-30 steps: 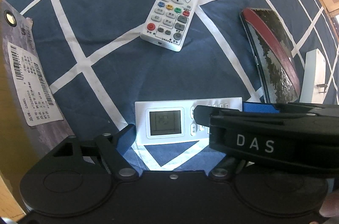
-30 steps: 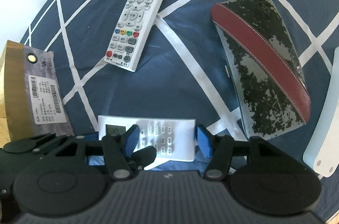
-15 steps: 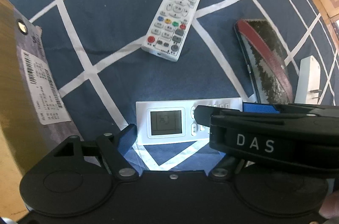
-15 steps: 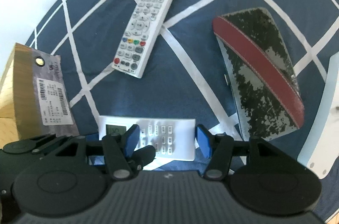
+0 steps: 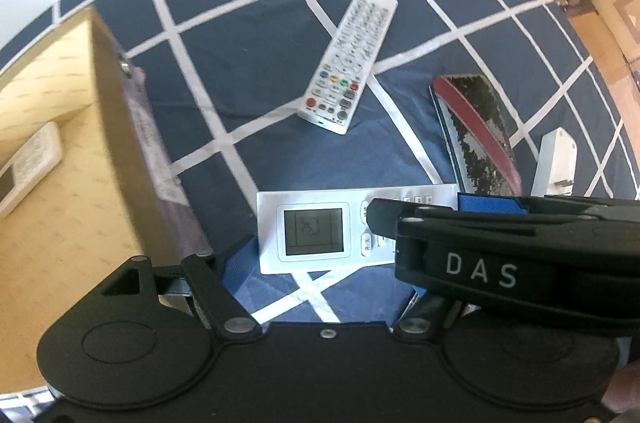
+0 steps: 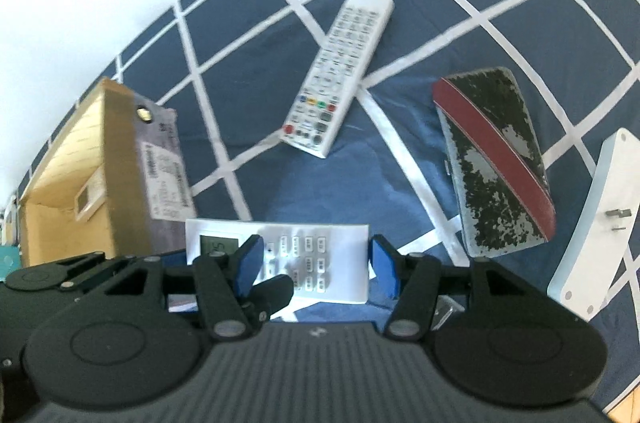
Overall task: Organize objects
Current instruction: 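Grasp the second white AC remote with the right tool, then carry the held white AC remote with the right tool into the box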
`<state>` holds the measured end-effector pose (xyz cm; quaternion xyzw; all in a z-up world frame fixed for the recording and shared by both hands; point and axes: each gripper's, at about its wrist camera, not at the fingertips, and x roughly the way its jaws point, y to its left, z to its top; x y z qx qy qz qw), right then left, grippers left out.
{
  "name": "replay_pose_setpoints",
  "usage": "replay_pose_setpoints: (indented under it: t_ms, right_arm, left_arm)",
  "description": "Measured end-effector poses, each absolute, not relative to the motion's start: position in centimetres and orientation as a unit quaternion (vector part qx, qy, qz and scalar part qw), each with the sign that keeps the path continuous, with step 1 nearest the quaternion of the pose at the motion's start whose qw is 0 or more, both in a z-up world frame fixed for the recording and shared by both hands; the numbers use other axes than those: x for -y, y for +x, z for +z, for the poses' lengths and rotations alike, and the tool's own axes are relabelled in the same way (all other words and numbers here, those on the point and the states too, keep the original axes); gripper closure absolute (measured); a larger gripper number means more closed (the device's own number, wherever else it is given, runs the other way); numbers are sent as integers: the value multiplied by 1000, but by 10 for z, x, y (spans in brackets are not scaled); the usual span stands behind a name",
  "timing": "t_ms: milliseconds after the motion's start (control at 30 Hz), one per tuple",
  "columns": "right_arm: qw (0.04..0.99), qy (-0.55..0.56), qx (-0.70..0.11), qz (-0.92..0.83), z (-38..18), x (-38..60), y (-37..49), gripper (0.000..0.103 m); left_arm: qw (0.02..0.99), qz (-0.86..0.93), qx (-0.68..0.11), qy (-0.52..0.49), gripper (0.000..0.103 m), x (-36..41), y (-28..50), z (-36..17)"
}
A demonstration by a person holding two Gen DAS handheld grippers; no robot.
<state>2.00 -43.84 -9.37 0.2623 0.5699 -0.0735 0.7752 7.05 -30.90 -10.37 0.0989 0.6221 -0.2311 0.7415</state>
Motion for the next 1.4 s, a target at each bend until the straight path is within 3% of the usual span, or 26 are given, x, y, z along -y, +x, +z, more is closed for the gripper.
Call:
replay_pose_setpoints:
  t_ms: [600,1400]
  right_arm:
    - [811,205,-548,-4,-36,358,27,45]
    - [803,127,-571,113,-42,220,86,45]
  left_arm:
    - [790,-171,-587,51,28,228,52,-45]
    - [806,-62,-588,-26,28,91,75,-47]
